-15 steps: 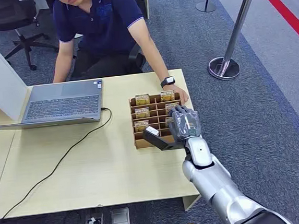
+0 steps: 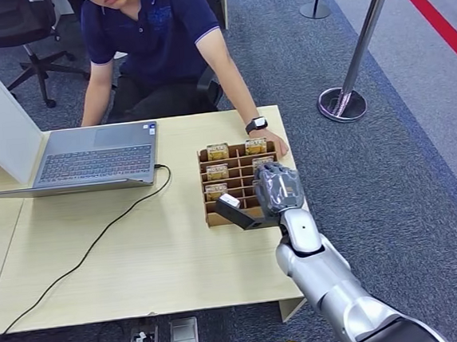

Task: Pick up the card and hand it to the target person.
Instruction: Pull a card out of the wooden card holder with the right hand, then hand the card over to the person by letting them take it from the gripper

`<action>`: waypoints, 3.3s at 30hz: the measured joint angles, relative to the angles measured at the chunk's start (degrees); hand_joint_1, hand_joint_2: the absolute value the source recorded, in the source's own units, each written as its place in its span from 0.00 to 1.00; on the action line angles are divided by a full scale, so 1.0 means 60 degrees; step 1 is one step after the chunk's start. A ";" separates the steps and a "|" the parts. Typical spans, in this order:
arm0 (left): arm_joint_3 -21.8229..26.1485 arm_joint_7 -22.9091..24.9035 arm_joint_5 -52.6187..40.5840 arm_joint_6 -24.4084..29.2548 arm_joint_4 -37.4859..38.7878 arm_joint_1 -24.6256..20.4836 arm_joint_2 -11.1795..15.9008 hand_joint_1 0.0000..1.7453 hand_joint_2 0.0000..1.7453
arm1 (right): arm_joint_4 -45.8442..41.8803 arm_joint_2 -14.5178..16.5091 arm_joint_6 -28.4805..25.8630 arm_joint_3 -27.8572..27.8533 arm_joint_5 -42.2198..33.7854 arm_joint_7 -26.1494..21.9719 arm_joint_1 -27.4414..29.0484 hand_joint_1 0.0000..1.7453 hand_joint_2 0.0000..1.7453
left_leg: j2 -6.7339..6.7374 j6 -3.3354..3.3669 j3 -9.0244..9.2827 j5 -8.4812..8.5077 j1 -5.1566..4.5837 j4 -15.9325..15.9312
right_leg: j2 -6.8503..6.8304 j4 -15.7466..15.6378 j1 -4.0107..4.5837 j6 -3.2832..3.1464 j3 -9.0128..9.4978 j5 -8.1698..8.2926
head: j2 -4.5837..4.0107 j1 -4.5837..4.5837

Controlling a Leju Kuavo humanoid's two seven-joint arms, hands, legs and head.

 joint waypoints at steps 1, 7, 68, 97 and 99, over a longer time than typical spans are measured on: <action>0.0000 0.0000 0.0000 0.0000 0.0000 0.0000 0.0000 0.00 0.00 | -0.0013 -0.0002 0.0000 0.0001 -0.0003 -0.0004 0.0001 1.00 1.00 | 0.0000 0.0000 0.0000 0.0000 0.0000 0.0000 | 0.0000 0.0000 0.0000 0.0000 0.0000 0.0000 | 0.0001 0.0000; 0.0000 0.0000 0.0000 0.0004 0.0000 0.0000 0.0000 0.00 0.00 | -0.0085 -0.0007 -0.0001 0.0009 -0.0021 -0.0030 0.0008 1.00 1.00 | 0.0000 0.0000 0.0000 0.0000 0.0000 0.0000 | 0.0000 0.0000 0.0000 0.0000 0.0000 0.0000 | -0.0002 -0.0004; -0.0546 0.0388 -0.0401 -0.0225 0.0015 -0.0542 -0.0066 0.00 0.00 | 0.2416 0.1483 -0.0667 -0.0002 -0.1185 -0.1108 -0.2988 1.00 1.00 | 0.0002 -0.0004 0.0003 0.0005 0.0000 0.0002 | 0.0002 0.0010 0.0000 -0.0002 0.0002 0.0003 | 0.0001 0.0004; -0.0732 0.0348 -0.0387 -0.0291 0.0022 -0.0386 -0.0095 0.00 0.00 | -0.0345 0.1056 -0.0705 -0.0970 -0.4920 -0.3762 -0.0974 0.00 1.00 | -0.0005 -0.0002 -0.0001 0.0002 0.0000 0.0004 | -0.0004 -0.0003 0.0000 0.0002 -0.0008 0.0000 | 0.0000 -0.0011; -0.0728 0.0262 -0.0386 -0.0237 0.0022 -0.0312 -0.0095 0.00 0.00 | -0.1390 0.0753 -0.0699 -0.1249 -0.6788 -0.4592 -0.0144 0.00 1.00 | -0.0011 0.0002 -0.0002 -0.0002 0.0000 0.0004 | -0.0011 -0.0009 0.0000 0.0004 -0.0003 -0.0002 | 0.0000 -0.0011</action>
